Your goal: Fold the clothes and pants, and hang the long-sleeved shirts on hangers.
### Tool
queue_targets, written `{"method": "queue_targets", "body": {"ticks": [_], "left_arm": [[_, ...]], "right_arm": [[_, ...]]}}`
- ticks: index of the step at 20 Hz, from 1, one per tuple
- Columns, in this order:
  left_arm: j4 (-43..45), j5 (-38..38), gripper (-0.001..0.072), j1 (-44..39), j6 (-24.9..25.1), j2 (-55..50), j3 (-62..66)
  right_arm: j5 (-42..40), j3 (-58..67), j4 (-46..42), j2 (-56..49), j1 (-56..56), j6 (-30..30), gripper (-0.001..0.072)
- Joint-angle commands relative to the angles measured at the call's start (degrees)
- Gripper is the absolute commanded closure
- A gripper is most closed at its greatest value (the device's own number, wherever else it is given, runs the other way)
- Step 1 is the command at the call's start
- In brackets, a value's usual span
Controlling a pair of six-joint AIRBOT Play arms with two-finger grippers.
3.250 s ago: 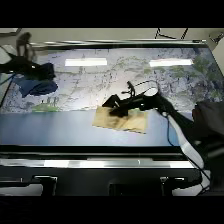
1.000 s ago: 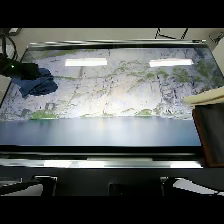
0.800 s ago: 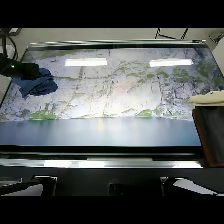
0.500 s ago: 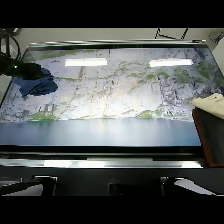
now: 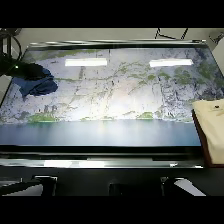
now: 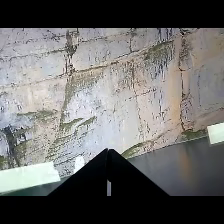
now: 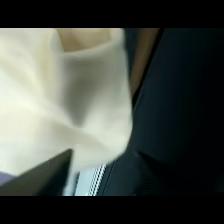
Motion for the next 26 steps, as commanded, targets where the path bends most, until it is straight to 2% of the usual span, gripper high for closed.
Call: {"method": "queue_targets", "body": {"ticks": [1, 4, 5, 7, 8, 9, 11, 12, 13, 14, 15, 16, 18, 20, 26], "left_arm": [[-1.27, -0.07, 0.0687, -0.02, -0.04, 0.04, 0.17], [-6.32, 1.99, 0.0687, -0.02, -0.04, 0.04, 5.11], [-7.82, 5.09, 0.0687, -0.02, -0.04, 0.04, 7.85], [-7.32, 16.31, 0.0689, -0.44, -0.07, 0.02, 12.46], [-2.97, 21.33, 0.0689, -0.96, -1.60, 0.00, 12.68], [5.25, 23.08, 0.0690, -2.03, -6.32, -0.55, 12.37], [17.92, 17.16, 0.0688, -3.76, -13.81, -2.82, 10.19], [19.19, 10.45, 0.0682, -3.98, -14.51, -4.50, 8.22], [17.88, 2.23, 0.0554, -3.93, -14.53, -6.43, 5.88], [15.37, -5.38, 0.0218, -3.93, -14.71, -8.11, 2.86], [11.21, -11.54, 0.0002, -3.93, -12.46, -9.27, -1.36], [7.56, -12.50, 0.0004, -3.96, -10.34, -8.74, -6.27], [4.59, -2.21, 0.0004, -4.11, -12.35, -3.28, -16.87], [5.97, 7.96, 0.0004, -4.17, -13.66, 2.38, -24.48], [6.97, 8.52, 0.0003, -4.20, -13.64, 3.91, -26.14]], "right_arm": [[-8.50, -1.25, 0.17, 0.50, 0.00, -2.99, 0.0019], [-18.43, 12.48, 13.66, 0.52, 0.83, -11.37, 0.0020], [-22.91, 18.23, 17.73, 0.52, 3.04, -15.19, 0.0020], [-30.73, 26.77, 21.49, 0.57, 10.84, -17.03, 0.0021], [-33.42, 28.76, 21.88, 0.57, 15.87, -16.15, 0.0030], [-34.64, 29.07, 21.53, 0.50, 21.79, -14.45, 0.0057], [-27.91, 29.05, 16.83, -2.69, 33.48, -7.17, 0.0080], [-20.28, 29.05, 16.31, -5.90, 38.86, -3.61, 0.0080], [-12.68, 29.03, 16.74, -9.29, 43.56, -4.13, 0.0079], [-5.86, 28.79, 16.70, -12.74, 48.37, -5.53, 0.0079], [-2.05, 27.85, 16.70, -14.99, 52.33, -6.25, 0.0078], [-0.87, 26.23, 16.63, -16.15, 55.80, -6.32, 0.0078], [-3.28, 23.74, 16.20, -16.20, 60.35, -5.49, 0.0078], [-4.68, 23.50, 14.75, -16.22, 62.53, -5.22, 0.0079], [-1.79, 23.52, 14.53, -16.22, 62.86, -5.29, 0.0079]]}}
